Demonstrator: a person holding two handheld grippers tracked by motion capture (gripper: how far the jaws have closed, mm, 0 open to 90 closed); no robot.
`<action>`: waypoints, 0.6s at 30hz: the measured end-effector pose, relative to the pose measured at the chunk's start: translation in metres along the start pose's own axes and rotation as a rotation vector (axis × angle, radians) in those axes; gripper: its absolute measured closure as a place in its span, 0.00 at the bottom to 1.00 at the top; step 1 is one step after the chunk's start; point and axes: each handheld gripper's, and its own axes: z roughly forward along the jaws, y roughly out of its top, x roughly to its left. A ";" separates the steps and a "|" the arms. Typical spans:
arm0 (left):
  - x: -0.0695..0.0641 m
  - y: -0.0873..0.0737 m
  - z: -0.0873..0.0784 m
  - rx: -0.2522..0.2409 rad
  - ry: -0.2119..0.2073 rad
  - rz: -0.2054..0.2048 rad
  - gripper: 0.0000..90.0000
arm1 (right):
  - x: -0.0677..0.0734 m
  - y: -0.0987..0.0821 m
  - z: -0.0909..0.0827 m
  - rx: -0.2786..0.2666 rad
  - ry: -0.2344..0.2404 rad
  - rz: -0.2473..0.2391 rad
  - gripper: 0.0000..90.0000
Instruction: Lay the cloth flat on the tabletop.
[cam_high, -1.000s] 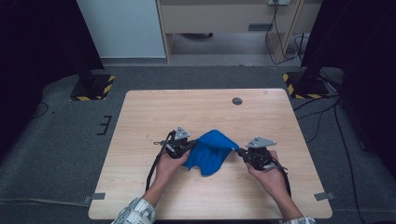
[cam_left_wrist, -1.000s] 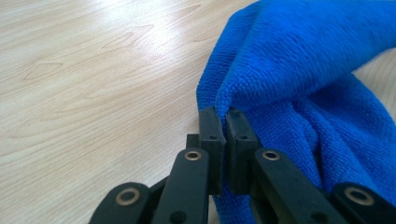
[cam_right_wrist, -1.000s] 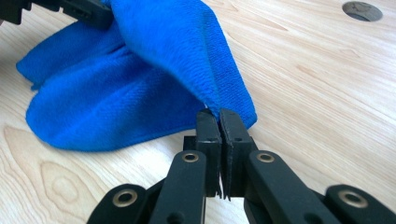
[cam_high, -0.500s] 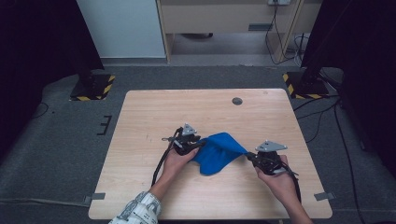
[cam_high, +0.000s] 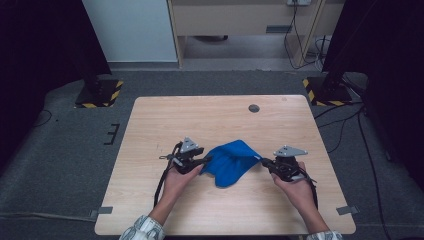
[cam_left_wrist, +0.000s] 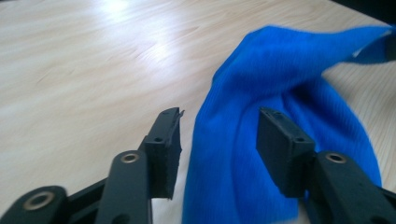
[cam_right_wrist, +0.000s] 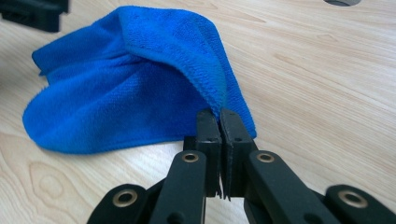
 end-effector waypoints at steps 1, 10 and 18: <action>0.001 -0.003 -0.005 0.000 0.004 0.000 0.57 | 0.000 0.001 0.002 -0.002 0.004 0.008 0.98; -0.006 -0.019 -0.022 0.030 0.033 -0.001 0.60 | -0.001 0.005 0.019 0.009 0.030 0.002 0.98; -0.011 -0.025 -0.008 0.101 0.048 0.064 0.65 | -0.004 0.005 0.019 0.009 0.031 0.018 0.98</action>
